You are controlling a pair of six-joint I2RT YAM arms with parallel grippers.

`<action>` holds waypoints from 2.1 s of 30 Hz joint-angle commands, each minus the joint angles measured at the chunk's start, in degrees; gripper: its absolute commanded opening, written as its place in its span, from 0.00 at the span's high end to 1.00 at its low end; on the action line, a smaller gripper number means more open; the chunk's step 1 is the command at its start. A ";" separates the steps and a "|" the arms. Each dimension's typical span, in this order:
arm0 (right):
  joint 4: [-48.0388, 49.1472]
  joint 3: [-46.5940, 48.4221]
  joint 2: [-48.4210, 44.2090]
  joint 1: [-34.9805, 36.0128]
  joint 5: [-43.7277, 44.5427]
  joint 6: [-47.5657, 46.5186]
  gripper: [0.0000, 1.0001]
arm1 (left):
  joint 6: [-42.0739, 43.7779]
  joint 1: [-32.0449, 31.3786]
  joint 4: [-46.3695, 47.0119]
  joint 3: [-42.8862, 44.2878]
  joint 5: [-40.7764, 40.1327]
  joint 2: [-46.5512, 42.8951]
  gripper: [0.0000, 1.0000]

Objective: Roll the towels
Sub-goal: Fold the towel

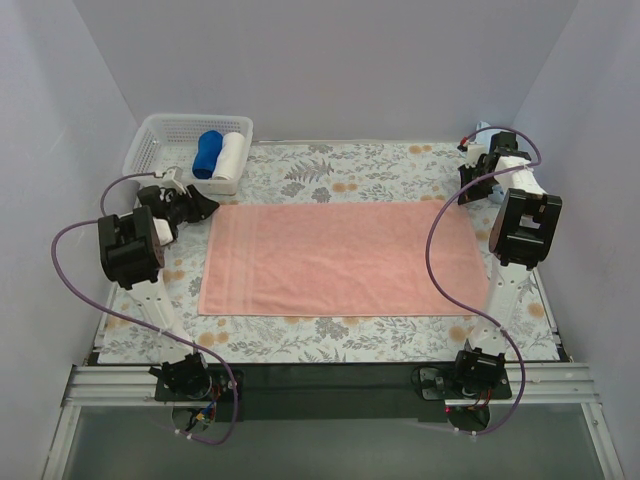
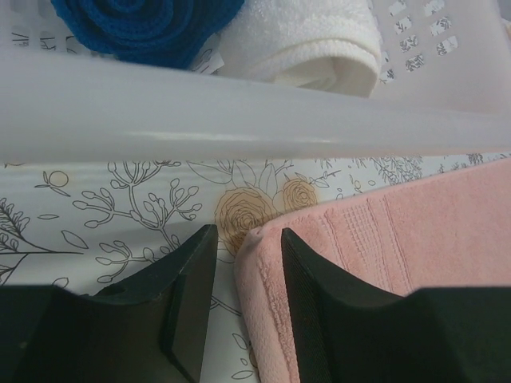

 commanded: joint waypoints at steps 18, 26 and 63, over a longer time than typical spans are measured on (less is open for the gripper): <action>-2.92 2.22 -1.00 -0.01 1.93 -1.81 0.99 | 0.80 -1.79 -5.58 1.59 -1.78 0.44 0.84; -4.59 3.63 -2.84 -0.18 1.14 -2.51 0.99 | -1.57 -1.00 -0.49 -0.96 0.86 -4.65 1.00; -13.29 -10.07 -22.60 -5.36 -5.90 -13.84 0.99 | 46.03 6.47 -57.64 9.58 17.82 -23.46 1.00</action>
